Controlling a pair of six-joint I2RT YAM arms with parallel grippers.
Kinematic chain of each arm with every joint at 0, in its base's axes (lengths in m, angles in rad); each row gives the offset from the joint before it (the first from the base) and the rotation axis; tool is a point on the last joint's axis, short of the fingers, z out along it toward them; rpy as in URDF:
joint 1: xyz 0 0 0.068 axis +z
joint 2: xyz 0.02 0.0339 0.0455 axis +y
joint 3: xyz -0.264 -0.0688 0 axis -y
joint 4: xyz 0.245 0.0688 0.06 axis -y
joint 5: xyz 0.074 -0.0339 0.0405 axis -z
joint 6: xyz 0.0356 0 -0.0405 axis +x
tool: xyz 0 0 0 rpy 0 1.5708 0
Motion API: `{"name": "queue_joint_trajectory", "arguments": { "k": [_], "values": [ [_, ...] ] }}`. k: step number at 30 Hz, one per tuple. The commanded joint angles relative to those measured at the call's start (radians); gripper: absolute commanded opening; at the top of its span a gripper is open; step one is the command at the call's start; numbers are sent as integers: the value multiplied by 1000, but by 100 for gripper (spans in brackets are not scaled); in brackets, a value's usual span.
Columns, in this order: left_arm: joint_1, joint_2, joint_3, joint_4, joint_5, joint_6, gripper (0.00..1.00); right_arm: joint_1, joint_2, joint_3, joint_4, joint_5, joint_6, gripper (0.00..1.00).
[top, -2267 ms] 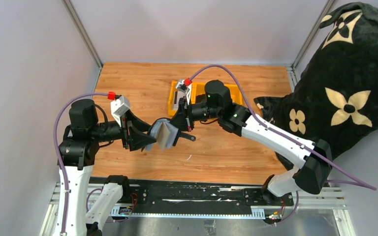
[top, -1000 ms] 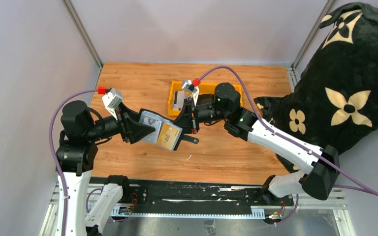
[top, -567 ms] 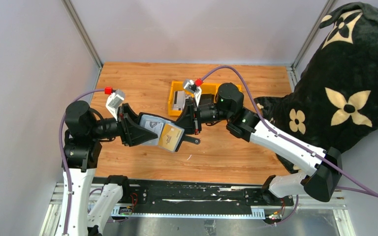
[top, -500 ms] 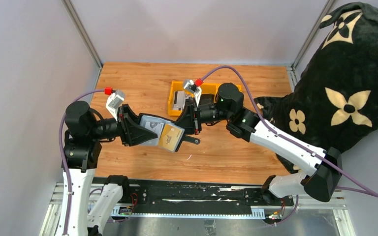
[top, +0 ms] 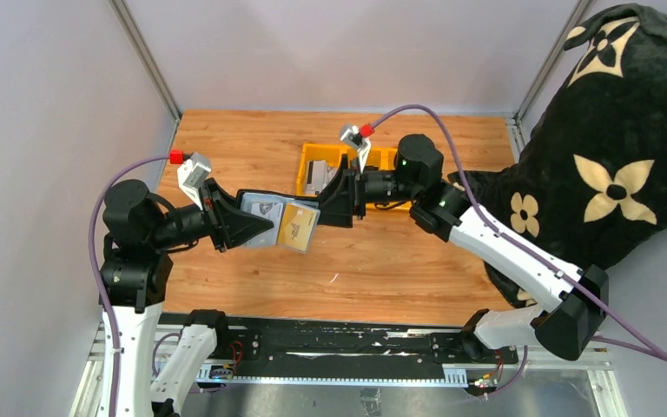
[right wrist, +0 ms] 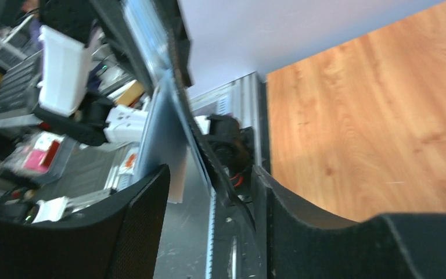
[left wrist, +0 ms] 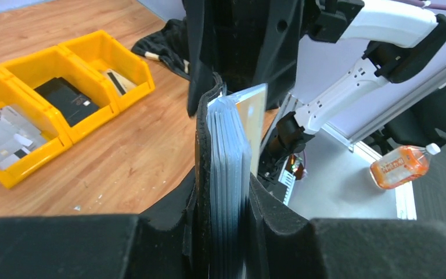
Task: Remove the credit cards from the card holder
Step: Remove the credit card from the card holder.
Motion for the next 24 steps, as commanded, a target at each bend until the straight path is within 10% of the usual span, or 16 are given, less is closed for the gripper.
{"name": "queue_joint_trajectory", "arguments": {
  "k": [1, 6, 24],
  "values": [
    [0, -8, 28, -22, -37, 53, 1, -83, -40, 99, -176, 32, -113, 61],
    [0, -14, -6, 9, -21, 4, 1, -110, -50, 143, -167, 23, -119, 78],
    [0, 0, -37, 66, 112, -85, 4, 11, 120, 191, 36, -260, -51, 76]
  ]
}}
